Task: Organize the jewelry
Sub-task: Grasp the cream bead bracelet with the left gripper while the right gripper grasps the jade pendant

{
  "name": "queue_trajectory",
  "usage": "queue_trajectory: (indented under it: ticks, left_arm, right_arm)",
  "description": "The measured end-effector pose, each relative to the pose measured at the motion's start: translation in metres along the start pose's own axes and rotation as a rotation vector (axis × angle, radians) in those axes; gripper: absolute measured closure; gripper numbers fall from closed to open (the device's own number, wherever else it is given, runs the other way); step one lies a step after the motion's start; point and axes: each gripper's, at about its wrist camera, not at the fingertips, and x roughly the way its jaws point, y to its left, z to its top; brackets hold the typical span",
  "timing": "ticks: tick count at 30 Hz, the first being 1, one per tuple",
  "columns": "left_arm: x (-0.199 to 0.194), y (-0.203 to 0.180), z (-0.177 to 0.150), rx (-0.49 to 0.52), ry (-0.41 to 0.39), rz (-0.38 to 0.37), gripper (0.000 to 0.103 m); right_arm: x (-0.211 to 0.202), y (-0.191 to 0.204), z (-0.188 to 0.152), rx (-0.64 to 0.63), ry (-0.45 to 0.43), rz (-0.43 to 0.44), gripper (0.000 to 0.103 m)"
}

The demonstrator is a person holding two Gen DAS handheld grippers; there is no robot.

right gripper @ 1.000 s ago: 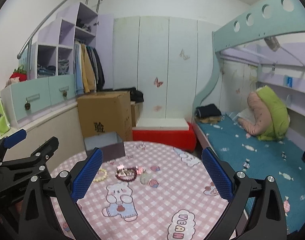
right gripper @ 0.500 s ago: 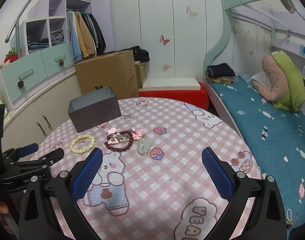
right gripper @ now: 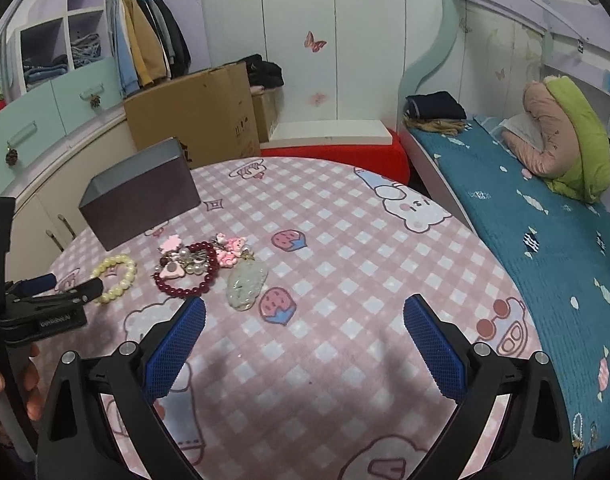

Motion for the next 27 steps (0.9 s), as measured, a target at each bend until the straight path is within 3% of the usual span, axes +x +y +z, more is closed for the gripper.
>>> queue_trajectory:
  ticks: [2,4,9,11,14,21,27]
  left_arm:
    - [0.005,0.004,0.002,-0.012,0.010,0.008,0.011]
    - [0.008,0.008,0.001,-0.023,0.018,-0.008,0.031]
    - [0.003,0.010,0.000,-0.010,-0.007,-0.025,0.049]
    - [0.001,0.004,-0.001,0.014,-0.023,-0.033,0.070]
    - [-0.001,0.000,-0.003,0.034,-0.037,-0.031,0.087]
    - [-0.001,0.003,-0.004,0.010,-0.040,-0.078,0.091]
    - [-0.002,0.005,-0.003,-0.001,-0.031,-0.149,0.093]
  right_arm:
    - [0.007,0.001,0.002,-0.009,0.017,0.009,0.006]
    - [0.015,0.002,0.003,-0.024,0.044,0.016,0.006]
    - [0.032,0.006,0.009,-0.065,0.121,0.050,0.006]
    - [0.041,0.009,0.013,-0.090,0.141,0.058,0.006]
    - [0.053,0.015,0.016,-0.128,0.173,0.052,0.006]
    - [0.074,0.028,0.019,-0.186,0.192,0.016,0.008]
    - [0.078,0.030,0.021,-0.190,0.191,0.058,0.029]
